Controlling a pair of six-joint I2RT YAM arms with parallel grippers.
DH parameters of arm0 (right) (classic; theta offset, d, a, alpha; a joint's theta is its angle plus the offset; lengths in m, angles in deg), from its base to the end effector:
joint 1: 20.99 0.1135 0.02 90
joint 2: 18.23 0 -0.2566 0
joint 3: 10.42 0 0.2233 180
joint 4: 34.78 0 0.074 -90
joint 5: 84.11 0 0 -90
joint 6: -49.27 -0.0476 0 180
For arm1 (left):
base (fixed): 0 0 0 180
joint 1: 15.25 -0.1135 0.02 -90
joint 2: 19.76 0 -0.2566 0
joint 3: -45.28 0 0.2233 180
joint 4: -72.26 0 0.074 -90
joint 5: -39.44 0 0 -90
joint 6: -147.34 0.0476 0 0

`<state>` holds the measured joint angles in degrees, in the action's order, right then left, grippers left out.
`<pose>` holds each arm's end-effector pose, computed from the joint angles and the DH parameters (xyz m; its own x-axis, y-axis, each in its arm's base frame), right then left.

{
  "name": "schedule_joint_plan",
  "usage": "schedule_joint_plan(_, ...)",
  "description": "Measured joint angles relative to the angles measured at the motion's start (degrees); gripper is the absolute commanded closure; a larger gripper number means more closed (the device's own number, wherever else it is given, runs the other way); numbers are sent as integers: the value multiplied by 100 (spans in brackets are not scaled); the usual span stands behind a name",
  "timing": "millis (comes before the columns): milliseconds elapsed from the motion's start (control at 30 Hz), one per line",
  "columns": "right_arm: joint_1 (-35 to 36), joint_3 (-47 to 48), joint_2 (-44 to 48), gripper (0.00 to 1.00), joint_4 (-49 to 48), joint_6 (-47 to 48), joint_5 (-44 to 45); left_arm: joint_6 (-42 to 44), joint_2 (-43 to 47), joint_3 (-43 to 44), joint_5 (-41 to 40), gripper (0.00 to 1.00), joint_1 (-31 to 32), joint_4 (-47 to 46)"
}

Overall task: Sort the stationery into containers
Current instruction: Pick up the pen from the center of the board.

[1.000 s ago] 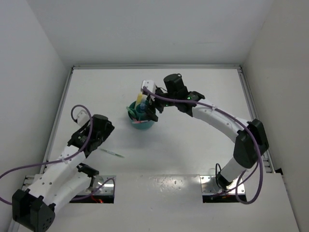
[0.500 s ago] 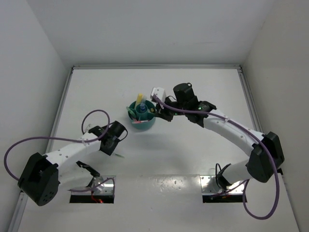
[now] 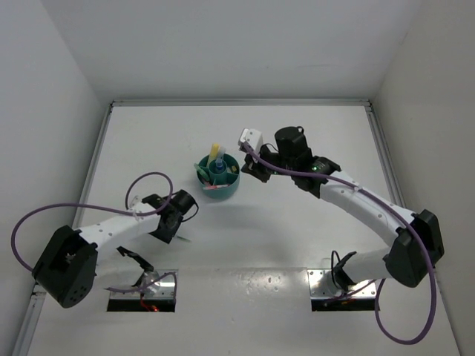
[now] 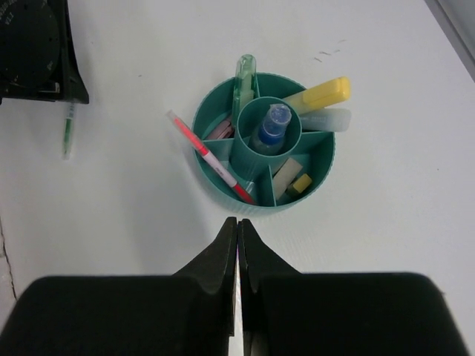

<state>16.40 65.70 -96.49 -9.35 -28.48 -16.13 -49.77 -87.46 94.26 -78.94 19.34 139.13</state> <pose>0.2241 0.1937 0.3017 -0.1839 -0.3881 -0.9031 -0.8862 0.4629 -0.0185 0.1306 -0.0626 0.1637 -0.2071 -0.8786 -0.4303 -0.9226 0.3218 -0.2129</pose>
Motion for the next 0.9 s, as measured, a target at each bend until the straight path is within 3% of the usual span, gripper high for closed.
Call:
schedule_joint_plan(400, -57, -94, 55, 100, -74, -70, 61, 190, -387, -286, 4, 55, -240, -417)
schedule_joint_plan(667, -127, -127, 221, 100, -83, -92, 61, 470, -717, -107, -22, 70, -363, -420)
schedule_joint_plan(900, -149, -168, 275, 100, -122, -96, 59, 651, -553, -122, 9, 92, -356, -527)
